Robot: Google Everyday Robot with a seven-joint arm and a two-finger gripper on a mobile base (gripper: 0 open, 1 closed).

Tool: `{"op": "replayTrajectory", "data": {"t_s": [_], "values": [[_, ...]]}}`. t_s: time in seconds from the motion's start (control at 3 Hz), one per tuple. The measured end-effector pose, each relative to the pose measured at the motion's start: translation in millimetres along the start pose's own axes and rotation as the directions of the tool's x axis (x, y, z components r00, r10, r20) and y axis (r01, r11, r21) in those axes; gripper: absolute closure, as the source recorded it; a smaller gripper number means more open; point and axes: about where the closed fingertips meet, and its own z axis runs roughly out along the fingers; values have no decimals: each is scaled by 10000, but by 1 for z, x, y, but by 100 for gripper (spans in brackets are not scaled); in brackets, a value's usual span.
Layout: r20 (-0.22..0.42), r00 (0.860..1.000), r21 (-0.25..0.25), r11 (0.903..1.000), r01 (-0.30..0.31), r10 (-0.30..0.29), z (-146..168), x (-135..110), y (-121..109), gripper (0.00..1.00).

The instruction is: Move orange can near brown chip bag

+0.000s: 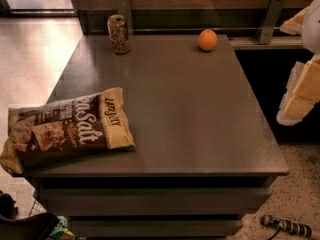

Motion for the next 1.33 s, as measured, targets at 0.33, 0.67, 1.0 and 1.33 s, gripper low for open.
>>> {"op": "replayTrajectory", "data": {"t_s": [0.33,0.67,1.0,1.33], "values": [[388,9912,1018,9863,-1297,1263,0,28,-67,0],[1611,9610,2093,9439,-2556,2246,-2,42,-138,0],[3599,8980,2537,8997,-3553,2532,9,42,-195,0],[6484,7177,1890,8595,-4748,2539,38,7,-242,0]]}}
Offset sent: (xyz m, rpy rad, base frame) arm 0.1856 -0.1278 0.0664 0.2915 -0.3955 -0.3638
